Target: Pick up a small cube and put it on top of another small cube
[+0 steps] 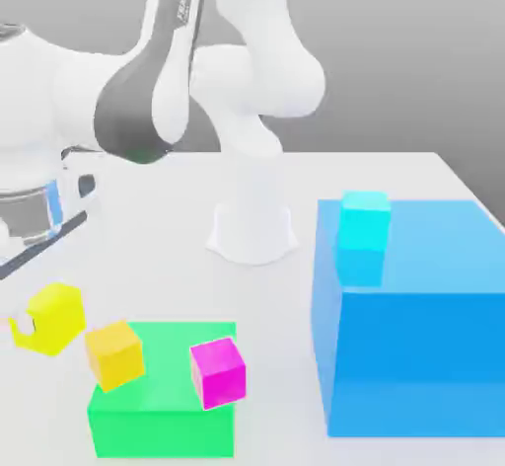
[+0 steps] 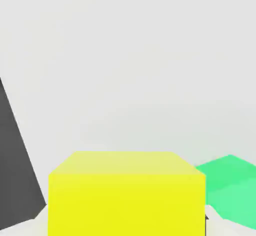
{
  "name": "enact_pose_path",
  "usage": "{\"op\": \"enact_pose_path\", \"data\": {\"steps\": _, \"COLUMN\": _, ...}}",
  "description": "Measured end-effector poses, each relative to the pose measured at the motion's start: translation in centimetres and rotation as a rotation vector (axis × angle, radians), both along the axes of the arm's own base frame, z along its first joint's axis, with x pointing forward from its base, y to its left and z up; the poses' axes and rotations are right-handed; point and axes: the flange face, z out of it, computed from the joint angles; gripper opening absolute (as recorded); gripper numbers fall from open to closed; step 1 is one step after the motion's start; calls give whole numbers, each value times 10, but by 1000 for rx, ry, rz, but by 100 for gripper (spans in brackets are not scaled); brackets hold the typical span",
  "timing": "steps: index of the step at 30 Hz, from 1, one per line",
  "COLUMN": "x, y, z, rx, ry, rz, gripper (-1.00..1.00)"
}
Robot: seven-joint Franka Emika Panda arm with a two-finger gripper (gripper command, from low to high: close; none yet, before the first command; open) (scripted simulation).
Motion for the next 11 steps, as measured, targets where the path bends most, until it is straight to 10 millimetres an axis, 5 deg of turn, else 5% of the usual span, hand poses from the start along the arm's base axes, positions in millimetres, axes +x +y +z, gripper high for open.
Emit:
{"op": "enact_pose_path", "data": {"steps": 3, "x": -8, "y": 22, "z": 13, "rx": -3, "ry": 6, "rz": -67, "gripper": -100}}
{"op": "enact_pose_path", "data": {"steps": 7, "x": -10, "y": 25, "z": -30, "rx": -6, "ry": 8, "rz": -85, "gripper": -100}}
{"op": "enact_pose_path", "data": {"steps": 8, "x": -10, "y": 26, "z": -39, "rx": -4, "ry": 7, "rz": -85, "gripper": 100}}
{"op": "enact_pose_path", "data": {"steps": 11, "x": -10, "y": 28, "z": -39, "rx": -4, "ry": 7, "rz": -81, "gripper": 100}}
